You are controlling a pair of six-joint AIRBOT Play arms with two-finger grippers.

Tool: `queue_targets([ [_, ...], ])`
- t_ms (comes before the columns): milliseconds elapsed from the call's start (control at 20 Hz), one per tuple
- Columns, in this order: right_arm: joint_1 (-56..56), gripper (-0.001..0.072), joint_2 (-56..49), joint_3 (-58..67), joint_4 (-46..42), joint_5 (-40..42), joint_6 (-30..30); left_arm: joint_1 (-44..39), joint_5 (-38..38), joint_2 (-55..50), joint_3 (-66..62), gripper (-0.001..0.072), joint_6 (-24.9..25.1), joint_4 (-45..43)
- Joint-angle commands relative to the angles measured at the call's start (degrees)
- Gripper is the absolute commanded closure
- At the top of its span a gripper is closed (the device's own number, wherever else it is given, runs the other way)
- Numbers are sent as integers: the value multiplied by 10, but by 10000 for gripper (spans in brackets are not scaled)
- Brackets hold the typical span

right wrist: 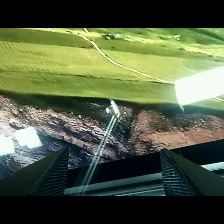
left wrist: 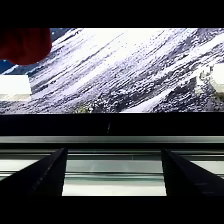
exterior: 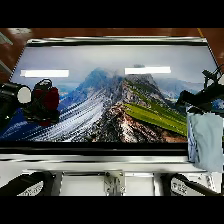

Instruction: Fold the shirts.

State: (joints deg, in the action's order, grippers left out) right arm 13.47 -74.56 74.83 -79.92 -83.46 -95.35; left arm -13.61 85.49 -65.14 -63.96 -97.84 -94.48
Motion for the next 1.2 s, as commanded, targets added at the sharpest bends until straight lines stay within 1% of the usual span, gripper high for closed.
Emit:
queue_targets([
  [0, 0, 22, 0, 0, 0, 0, 0, 0, 0, 0, 0, 54, 0, 0],
  [750, 0, 23, 0, 0, 1, 1, -3, 0, -3, 0, 0, 55, 0, 0],
  [900, -1, 22, 0, 0, 1, 34, -10, 0, -150, -3, 2, 55, 0, 8],
  [1050, -1, 22, 0, 0, 1, 79, -10, 0, -238, -5, 2, 55, 0, 35],
  [1100, -1, 23, 0, 0, 1, 87, -10, 0, -271, -6, 2, 60, 0, 30],
  [1150, -1, 22, 0, 0, 1, 88, -8, 5, -301, -10, 0, 108, -5, 10],
])
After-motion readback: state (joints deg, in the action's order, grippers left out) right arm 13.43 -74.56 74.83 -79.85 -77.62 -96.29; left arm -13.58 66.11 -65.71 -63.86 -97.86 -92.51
